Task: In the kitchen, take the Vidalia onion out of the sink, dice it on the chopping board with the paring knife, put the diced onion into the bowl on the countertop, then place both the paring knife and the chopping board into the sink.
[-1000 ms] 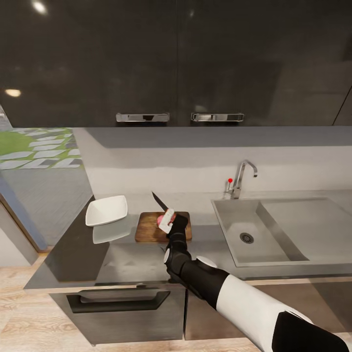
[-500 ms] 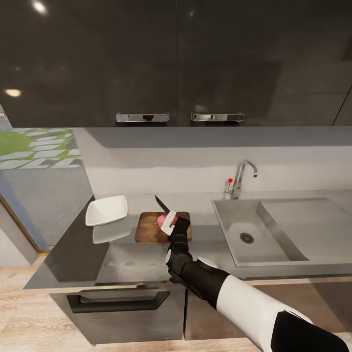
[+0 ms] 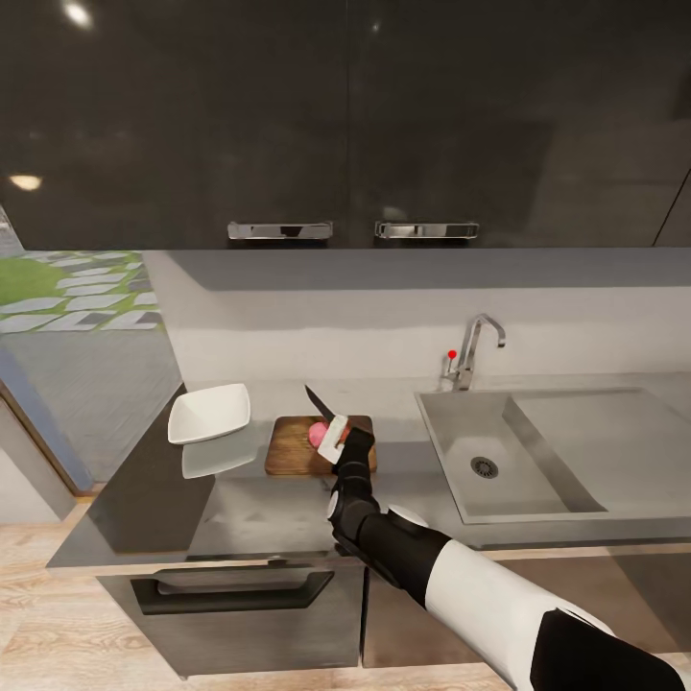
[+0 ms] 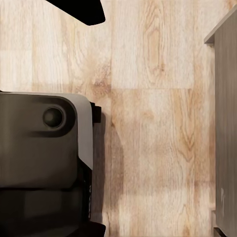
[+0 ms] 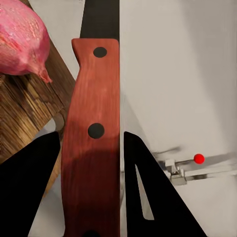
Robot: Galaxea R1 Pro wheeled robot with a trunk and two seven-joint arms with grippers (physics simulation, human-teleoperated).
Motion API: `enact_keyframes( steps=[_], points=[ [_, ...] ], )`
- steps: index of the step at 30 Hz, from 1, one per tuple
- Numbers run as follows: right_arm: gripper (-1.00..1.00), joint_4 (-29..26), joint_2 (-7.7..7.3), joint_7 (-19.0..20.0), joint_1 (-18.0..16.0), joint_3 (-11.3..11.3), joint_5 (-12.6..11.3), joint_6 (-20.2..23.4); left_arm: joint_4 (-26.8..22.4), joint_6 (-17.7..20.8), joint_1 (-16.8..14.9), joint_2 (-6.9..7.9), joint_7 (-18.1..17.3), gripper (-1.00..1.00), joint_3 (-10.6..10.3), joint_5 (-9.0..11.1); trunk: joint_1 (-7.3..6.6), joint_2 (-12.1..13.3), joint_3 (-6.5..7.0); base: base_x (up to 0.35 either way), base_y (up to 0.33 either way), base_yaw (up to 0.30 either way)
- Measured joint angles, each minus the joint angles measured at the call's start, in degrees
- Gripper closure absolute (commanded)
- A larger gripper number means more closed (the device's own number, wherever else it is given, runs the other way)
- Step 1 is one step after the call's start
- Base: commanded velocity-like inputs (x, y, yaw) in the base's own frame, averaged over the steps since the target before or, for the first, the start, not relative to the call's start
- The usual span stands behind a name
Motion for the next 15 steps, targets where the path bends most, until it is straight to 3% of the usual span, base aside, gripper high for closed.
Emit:
enact_keyframes(
  steps=[15],
  points=[
    [1.0,1.1,0.0,0.1,1.2,1.3,0.0,-0.6,0.0,0.0,0.0,0.0,0.0,-1.0,0.0,0.0,0.0,0.0,0.0,0.0,0.0,0.0]
  ],
)
